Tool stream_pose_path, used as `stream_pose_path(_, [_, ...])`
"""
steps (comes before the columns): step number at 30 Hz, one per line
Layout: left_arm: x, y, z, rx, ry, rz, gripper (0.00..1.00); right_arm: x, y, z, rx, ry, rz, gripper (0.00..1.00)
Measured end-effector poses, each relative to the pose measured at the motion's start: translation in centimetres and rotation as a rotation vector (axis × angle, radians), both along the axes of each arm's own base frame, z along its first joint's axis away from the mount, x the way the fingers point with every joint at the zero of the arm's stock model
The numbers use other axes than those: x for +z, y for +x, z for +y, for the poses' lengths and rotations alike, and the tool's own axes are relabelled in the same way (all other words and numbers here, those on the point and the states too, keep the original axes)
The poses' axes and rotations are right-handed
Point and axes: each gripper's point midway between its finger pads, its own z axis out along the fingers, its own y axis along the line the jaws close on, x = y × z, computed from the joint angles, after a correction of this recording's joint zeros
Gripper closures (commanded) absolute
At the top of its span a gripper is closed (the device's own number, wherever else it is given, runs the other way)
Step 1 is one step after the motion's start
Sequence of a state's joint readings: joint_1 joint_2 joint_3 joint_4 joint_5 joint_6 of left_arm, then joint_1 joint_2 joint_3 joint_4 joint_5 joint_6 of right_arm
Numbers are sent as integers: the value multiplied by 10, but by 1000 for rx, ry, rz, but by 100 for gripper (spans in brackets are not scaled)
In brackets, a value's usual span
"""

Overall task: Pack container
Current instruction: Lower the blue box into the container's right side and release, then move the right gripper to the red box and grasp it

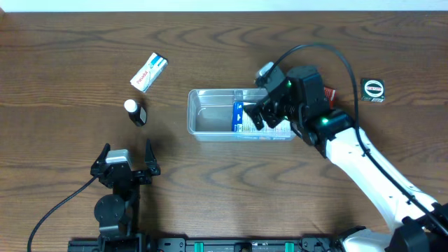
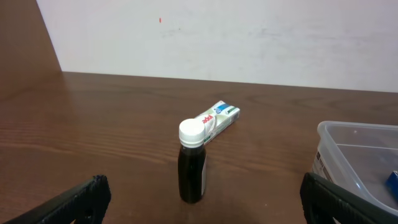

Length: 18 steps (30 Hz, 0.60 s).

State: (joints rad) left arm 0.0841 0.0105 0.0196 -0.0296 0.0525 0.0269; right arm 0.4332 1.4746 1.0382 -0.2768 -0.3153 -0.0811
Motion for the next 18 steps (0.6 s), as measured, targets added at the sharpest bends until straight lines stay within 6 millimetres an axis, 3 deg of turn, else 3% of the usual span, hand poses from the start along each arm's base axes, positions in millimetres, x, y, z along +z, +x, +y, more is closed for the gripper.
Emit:
stream_pose_path(5, [0,0,0,0,0,0,2,41,-10,34,95,226,45,1])
stream_pose_path(10, [0,0,0,0,0,0,2,40,-22,37,103,276,150,1])
stream_pose_path(13, [0,0,0,0,0,0,2,28,-21,17,7,227,238,1])
stream_pose_path(15, [0,0,0,0,0,0,2,25,-14,-12,-112,166,295,1])
stream_pose_path(18, [0,0,0,0,0,0,2,37,2,-61,-294,88,311,1])
